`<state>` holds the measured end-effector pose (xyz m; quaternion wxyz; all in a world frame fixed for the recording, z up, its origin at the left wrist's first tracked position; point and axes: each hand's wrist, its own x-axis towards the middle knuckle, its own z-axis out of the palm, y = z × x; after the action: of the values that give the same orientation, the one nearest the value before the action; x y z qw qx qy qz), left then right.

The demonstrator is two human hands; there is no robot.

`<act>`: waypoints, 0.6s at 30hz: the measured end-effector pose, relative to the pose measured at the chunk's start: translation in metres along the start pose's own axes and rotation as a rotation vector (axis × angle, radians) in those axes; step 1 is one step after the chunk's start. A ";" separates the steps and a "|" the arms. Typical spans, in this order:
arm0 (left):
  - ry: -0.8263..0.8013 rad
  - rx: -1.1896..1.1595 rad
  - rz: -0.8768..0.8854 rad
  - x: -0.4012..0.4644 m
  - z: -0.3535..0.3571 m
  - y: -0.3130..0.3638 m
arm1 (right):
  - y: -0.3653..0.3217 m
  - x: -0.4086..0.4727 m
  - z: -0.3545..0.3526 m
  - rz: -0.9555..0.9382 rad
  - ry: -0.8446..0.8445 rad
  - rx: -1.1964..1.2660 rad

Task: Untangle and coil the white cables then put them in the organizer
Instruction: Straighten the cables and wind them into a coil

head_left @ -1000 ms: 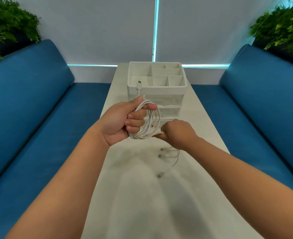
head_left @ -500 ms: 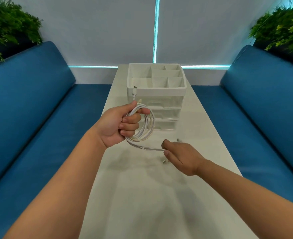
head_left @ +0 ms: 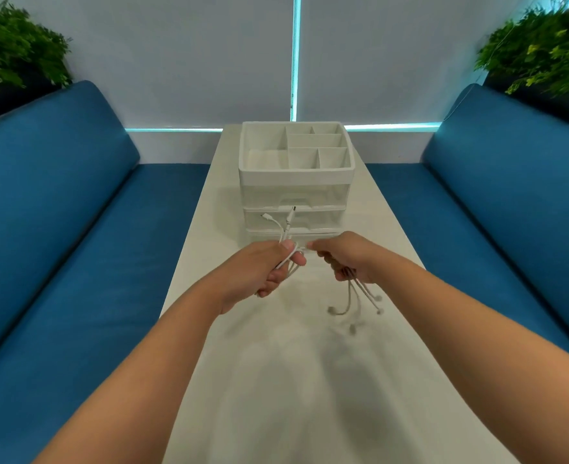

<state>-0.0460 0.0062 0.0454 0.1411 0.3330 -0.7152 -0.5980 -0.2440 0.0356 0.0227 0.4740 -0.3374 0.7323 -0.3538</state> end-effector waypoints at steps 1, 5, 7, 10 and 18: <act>0.008 0.028 -0.001 0.001 0.002 -0.003 | -0.007 -0.004 -0.001 0.035 -0.051 0.150; 0.055 0.007 -0.012 0.006 0.013 -0.017 | -0.032 -0.022 0.006 -0.007 -0.170 0.362; 0.116 -0.084 -0.010 0.010 0.019 -0.022 | -0.036 -0.031 0.018 -0.146 -0.128 0.201; 0.257 -0.391 -0.020 0.018 0.029 -0.024 | -0.030 -0.039 0.042 -0.380 0.112 -0.157; 0.347 -0.945 0.003 0.021 0.032 -0.019 | -0.014 -0.064 0.094 -0.592 0.399 -0.447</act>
<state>-0.0749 0.0156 0.0150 0.3943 0.3261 -0.3327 -0.7922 -0.1338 0.0627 0.0358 0.1160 -0.5528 0.7397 -0.3657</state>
